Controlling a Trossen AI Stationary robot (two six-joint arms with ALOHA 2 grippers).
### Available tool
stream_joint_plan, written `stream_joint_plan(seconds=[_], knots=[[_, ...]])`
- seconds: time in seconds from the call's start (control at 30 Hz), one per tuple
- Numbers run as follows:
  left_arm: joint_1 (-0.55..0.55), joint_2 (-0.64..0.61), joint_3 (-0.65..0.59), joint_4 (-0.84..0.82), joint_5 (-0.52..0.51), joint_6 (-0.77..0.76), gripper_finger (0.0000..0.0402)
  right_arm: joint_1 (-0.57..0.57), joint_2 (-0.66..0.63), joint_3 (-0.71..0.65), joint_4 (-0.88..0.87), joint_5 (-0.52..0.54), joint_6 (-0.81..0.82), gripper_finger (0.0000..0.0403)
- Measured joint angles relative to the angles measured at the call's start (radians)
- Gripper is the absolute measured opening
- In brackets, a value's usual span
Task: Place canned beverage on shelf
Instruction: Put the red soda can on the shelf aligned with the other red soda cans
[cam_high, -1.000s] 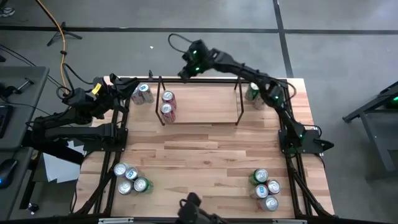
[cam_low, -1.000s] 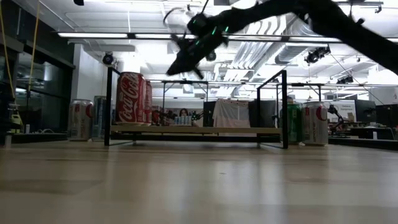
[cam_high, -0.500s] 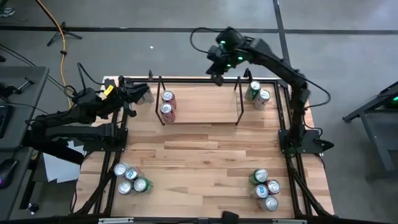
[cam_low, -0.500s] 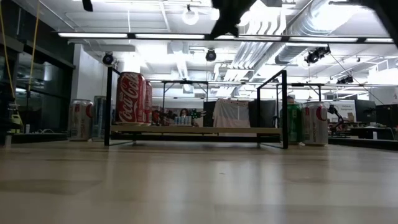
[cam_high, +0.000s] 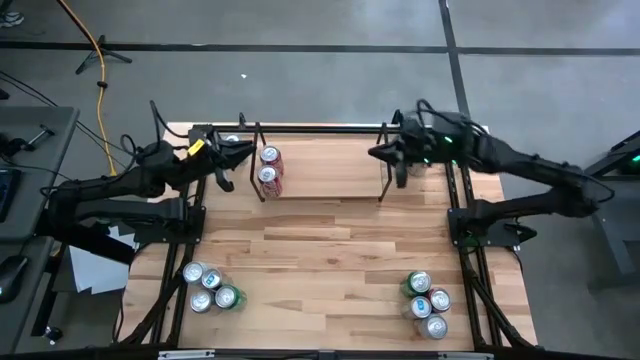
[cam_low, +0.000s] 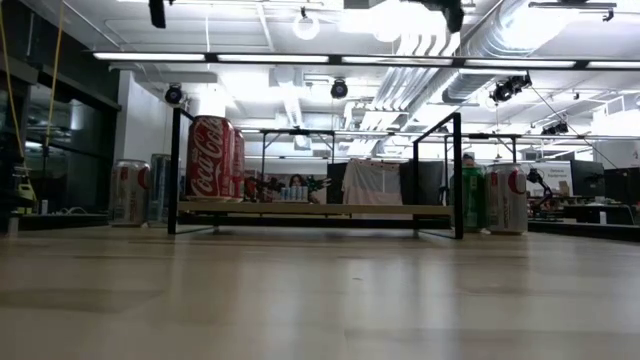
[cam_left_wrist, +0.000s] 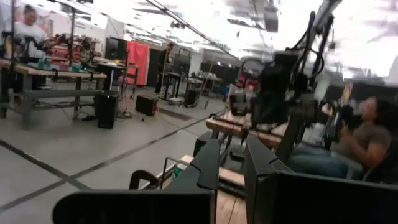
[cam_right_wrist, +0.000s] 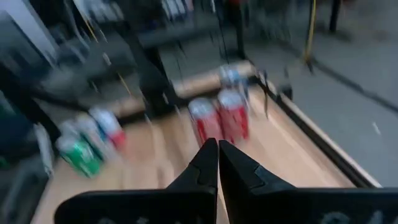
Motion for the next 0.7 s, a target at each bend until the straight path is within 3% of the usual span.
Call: stream_joint_plan(seconds=[0.2, 0.43, 0.7], knots=[[0.0, 0.09, 0.025, 0.046, 0.019, 0.079, 0.0, 0.072, -0.094, -0.14, 0.169, 0.01, -0.029, 0.0], [0.001, 0.155, 0.111, 0.041, 0.063, 0.111, 0.0, 0.074, -0.088, -0.148, 0.182, 0.011, -0.048, 0.0], [0.001, 0.16, 0.12, 0.037, 0.068, 0.109, 0.0001, 0.074, -0.088, -0.148, 0.184, 0.011, -0.048, 0.0]])
